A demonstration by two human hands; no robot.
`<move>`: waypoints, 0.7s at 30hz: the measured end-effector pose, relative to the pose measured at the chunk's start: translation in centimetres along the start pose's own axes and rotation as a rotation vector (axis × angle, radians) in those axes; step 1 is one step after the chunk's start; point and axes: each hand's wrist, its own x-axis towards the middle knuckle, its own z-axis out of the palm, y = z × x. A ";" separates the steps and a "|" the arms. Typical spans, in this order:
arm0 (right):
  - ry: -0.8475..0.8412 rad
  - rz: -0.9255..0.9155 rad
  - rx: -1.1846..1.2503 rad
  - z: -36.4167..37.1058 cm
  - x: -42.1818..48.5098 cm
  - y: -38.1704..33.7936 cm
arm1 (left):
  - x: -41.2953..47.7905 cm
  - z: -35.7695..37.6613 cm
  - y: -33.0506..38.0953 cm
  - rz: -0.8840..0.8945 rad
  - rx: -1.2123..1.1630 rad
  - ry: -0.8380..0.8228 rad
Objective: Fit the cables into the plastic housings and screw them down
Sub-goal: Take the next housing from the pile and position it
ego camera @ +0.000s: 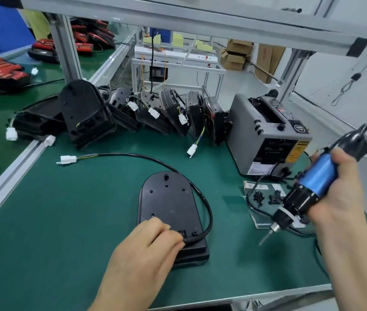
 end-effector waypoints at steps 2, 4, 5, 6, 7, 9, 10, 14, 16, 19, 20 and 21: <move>0.100 0.057 -0.082 -1.5 0.3 0.6 | -0.1 0.1 -0.1 -0.002 0.004 0.007; 0.168 0.112 -0.137 -2.6 0.8 1.4 | -0.2 0.1 -0.1 -0.004 0.007 0.010; 0.193 0.133 -0.163 -3.1 1.1 1.7 | -0.2 0.2 -0.2 -0.004 0.009 0.013; 0.209 0.148 -0.197 -3.5 1.3 2.0 | -0.2 0.2 -0.2 -0.004 0.009 0.018; 0.220 0.159 -0.241 -3.8 1.6 2.3 | -0.2 0.2 -0.2 -0.001 0.006 0.024; 0.225 0.164 -0.342 -4.4 2.0 2.5 | -0.2 0.3 -0.2 0.012 0.003 0.031; 0.217 0.159 -0.395 -4.6 2.3 2.5 | -0.2 0.3 -0.2 0.019 0.004 0.032; 0.150 0.152 -0.607 -5.1 3.2 2.2 | -0.2 0.3 -0.2 0.010 0.002 0.029; 0.138 0.160 -0.720 -5.5 3.6 2.0 | -0.1 0.3 -0.2 0.003 0.002 0.025; 0.138 0.138 -0.888 -6.2 4.1 1.7 | 0.0 0.2 -0.1 0.000 0.011 0.014; 0.139 0.128 -0.946 -6.4 4.2 1.6 | 0.0 0.2 -0.1 -0.003 0.013 0.011; 0.134 0.118 -0.997 -6.5 4.2 1.5 | 0.0 0.2 -0.1 -0.005 0.013 0.011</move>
